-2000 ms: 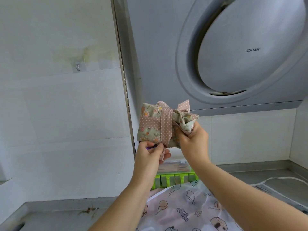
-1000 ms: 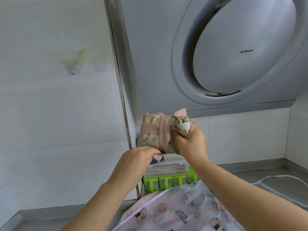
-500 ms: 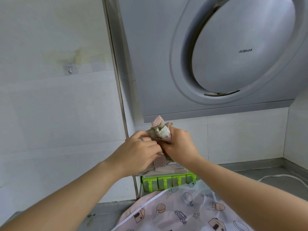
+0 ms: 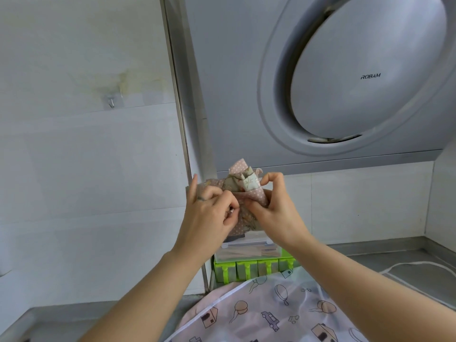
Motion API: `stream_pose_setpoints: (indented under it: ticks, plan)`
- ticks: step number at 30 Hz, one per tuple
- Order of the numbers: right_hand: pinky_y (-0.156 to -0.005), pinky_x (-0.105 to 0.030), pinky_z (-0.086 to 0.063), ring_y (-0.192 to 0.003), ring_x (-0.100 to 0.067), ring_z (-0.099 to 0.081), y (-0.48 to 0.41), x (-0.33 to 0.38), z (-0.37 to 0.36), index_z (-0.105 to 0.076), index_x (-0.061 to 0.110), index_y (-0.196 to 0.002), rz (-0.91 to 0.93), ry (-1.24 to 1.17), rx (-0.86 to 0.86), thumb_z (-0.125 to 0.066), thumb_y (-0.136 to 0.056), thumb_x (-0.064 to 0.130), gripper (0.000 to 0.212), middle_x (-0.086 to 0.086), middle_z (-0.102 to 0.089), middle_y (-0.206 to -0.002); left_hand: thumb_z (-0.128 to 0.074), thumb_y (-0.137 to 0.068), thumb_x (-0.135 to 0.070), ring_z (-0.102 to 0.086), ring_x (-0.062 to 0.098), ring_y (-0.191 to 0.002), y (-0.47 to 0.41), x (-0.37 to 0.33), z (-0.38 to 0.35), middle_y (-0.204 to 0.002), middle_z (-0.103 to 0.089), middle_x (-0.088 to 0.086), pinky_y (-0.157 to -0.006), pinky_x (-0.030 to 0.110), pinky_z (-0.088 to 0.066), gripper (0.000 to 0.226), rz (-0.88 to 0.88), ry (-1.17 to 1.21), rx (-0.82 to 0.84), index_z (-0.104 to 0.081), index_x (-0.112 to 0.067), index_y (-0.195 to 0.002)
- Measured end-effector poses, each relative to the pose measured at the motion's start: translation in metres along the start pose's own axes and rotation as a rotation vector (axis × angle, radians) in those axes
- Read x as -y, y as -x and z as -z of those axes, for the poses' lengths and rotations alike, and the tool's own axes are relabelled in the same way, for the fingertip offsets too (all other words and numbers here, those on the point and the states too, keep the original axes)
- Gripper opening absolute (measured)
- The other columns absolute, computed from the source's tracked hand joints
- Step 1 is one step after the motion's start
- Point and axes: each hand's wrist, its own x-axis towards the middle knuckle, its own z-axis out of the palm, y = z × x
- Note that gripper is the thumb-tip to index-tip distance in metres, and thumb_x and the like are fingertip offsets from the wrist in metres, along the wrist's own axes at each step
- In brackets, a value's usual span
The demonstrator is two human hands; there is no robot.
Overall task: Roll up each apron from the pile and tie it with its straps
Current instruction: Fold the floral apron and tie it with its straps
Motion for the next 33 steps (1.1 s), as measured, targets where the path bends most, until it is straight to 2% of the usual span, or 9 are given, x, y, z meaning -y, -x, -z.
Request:
stream_pose_setpoints:
  ticks: [3, 5, 7, 10, 13, 20, 27, 30, 33]
  plan:
    - [-0.053, -0.030, -0.038, -0.058, -0.014, -0.044, 0.002, 0.002, -0.008, -0.032, 0.025, -0.091, -0.036, -0.111, -0.113, -0.051, -0.088, -0.003, 0.035, -0.006, -0.057, -0.074, -0.074, -0.073, -0.025, -0.049, 0.017, -0.096, 0.005, -0.001, -0.007, -0.090, -0.059, 0.001, -0.102, 0.041, -0.034, 0.027, 0.116, -0.016, -0.127, -0.061, -0.017, -0.094]
    - [-0.051, -0.025, -0.039, -0.060, -0.014, -0.044, 0.004, 0.001, -0.014, -0.033, 0.027, -0.089, -0.090, -0.196, -0.209, -0.051, -0.089, -0.003, 0.035, -0.009, -0.056, -0.076, -0.076, -0.071, -0.035, -0.048, 0.019, -0.100, 0.008, -0.008, -0.011, -0.104, -0.054, 0.003, -0.089, 0.034, -0.040, 0.049, 0.388, 0.062, -0.164, -0.054, -0.019, -0.112]
    - [-0.047, -0.019, -0.035, -0.055, -0.011, -0.041, 0.007, -0.001, -0.017, -0.033, 0.028, -0.088, -0.119, -0.232, -0.272, -0.051, -0.089, -0.003, 0.036, -0.010, -0.051, -0.074, -0.076, -0.072, -0.039, -0.054, 0.018, -0.092, 0.008, -0.019, -0.015, -0.096, -0.052, -0.004, -0.079, 0.033, -0.046, 0.054, 0.657, 0.223, -0.136, -0.053, -0.017, -0.115]
    - [-0.042, -0.018, -0.030, -0.046, -0.007, -0.034, 0.010, -0.007, -0.016, -0.032, 0.028, -0.087, -0.144, -0.231, -0.308, -0.049, -0.089, -0.005, 0.036, -0.010, -0.045, -0.071, -0.073, -0.079, -0.039, -0.055, 0.013, -0.073, 0.009, -0.026, -0.024, -0.076, -0.052, -0.010, -0.062, 0.022, -0.043, 0.029, 0.853, 0.418, 0.026, -0.054, -0.022, -0.094]
    - [-0.043, -0.020, -0.031, -0.051, -0.012, -0.036, 0.011, -0.012, -0.012, -0.032, 0.029, -0.087, -0.174, -0.213, -0.319, -0.051, -0.089, -0.003, 0.037, -0.013, -0.048, -0.075, -0.068, -0.085, -0.034, -0.050, 0.012, -0.068, 0.007, -0.025, -0.029, -0.073, -0.052, -0.005, -0.053, 0.017, -0.031, 0.022, 0.789, 0.421, 0.096, -0.053, -0.018, -0.082]
    - [-0.044, -0.020, -0.033, -0.048, -0.008, -0.038, 0.012, -0.018, -0.008, -0.033, 0.029, -0.088, -0.188, -0.188, -0.312, -0.050, -0.088, -0.005, 0.037, -0.009, -0.050, -0.075, -0.048, -0.095, -0.018, -0.039, 0.013, -0.066, 0.000, -0.026, -0.027, -0.080, -0.041, -0.003, -0.049, 0.020, -0.022, 0.015, 0.557, 0.201, 0.251, -0.037, -0.015, -0.087]
    - [-0.055, -0.022, -0.045, -0.070, -0.016, -0.052, 0.012, -0.022, -0.028, -0.036, 0.027, -0.087, -0.132, -0.141, -0.326, -0.050, -0.083, -0.008, 0.038, -0.012, -0.059, -0.089, -0.052, -0.089, 0.003, -0.053, 0.033, -0.066, 0.004, -0.028, -0.037, -0.108, -0.047, 0.016, -0.054, 0.032, -0.032, 0.011, 0.638, 0.017, 0.153, -0.052, 0.000, -0.100]
    - [-0.045, -0.019, -0.039, -0.053, -0.008, -0.044, 0.011, -0.021, -0.024, -0.035, 0.027, -0.089, -0.156, -0.165, -0.320, -0.050, -0.087, -0.006, 0.036, -0.006, -0.056, -0.077, -0.047, -0.090, 0.001, -0.047, 0.020, -0.068, 0.005, -0.028, -0.038, -0.109, -0.047, 0.003, -0.058, 0.026, -0.033, 0.013, 0.670, 0.110, 0.118, -0.057, -0.005, -0.097]
    - [-0.041, -0.021, -0.034, -0.044, -0.006, -0.037, 0.009, -0.021, -0.013, -0.032, 0.028, -0.092, -0.158, -0.152, -0.281, -0.050, -0.089, -0.004, 0.037, -0.007, -0.049, -0.069, -0.048, -0.091, -0.002, -0.050, 0.011, -0.071, 0.004, -0.022, -0.032, -0.091, -0.047, -0.009, -0.057, 0.017, -0.034, 0.027, 0.705, 0.348, 0.166, -0.056, -0.022, -0.075]
